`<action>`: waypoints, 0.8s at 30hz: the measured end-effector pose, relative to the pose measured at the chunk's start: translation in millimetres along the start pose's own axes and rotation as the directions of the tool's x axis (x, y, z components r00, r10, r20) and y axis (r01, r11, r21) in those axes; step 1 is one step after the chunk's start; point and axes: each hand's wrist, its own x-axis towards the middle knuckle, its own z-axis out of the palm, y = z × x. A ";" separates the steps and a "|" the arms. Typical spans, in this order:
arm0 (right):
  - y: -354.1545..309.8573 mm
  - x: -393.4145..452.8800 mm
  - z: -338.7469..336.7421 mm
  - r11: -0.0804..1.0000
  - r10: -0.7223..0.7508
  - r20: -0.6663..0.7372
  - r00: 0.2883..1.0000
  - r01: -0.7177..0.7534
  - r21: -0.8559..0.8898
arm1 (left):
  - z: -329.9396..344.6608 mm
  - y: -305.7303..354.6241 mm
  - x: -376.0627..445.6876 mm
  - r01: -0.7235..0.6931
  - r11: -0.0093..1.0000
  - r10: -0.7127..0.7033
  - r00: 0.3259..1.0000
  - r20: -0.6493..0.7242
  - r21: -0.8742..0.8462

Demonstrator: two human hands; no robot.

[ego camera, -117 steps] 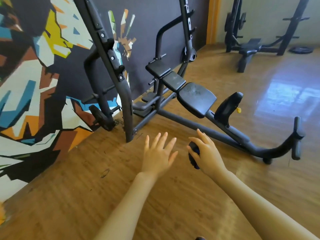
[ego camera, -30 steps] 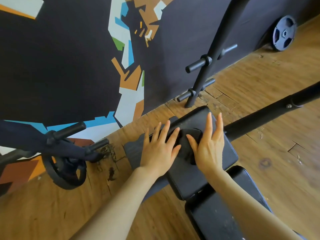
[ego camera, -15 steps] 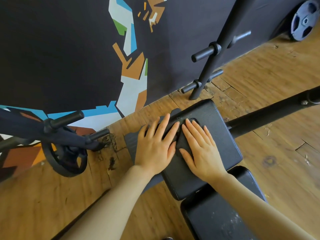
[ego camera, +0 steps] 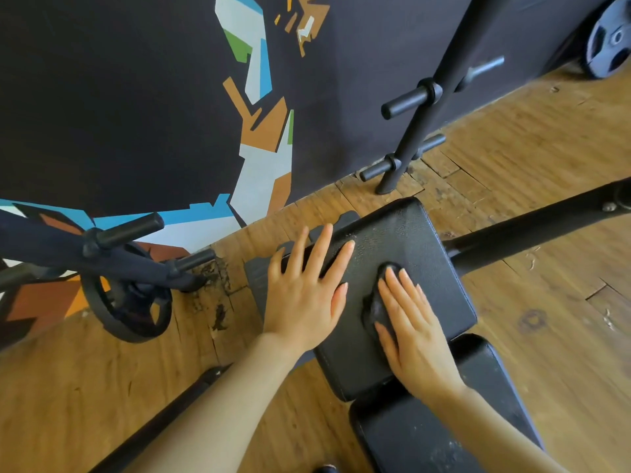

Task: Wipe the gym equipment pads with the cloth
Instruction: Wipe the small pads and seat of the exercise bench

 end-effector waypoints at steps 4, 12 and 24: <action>0.8 58.6 -2.0 0.997 0.080 -0.049 0.996 -0.080 0.010 | 1.7 0.5 2.0 0.000 1.000 0.000 1.000 0.005 0.011; -2.3 35.7 2.4 0.985 0.170 -0.044 0.984 -0.169 0.033 | -0.6 0.9 2.0 -0.006 0.999 0.006 1.000 -0.002 0.043; 11.5 71.7 -7.0 0.975 0.220 -0.063 0.973 -0.218 0.033 | -5.7 0.4 6.6 -0.035 0.997 0.032 0.999 0.037 0.069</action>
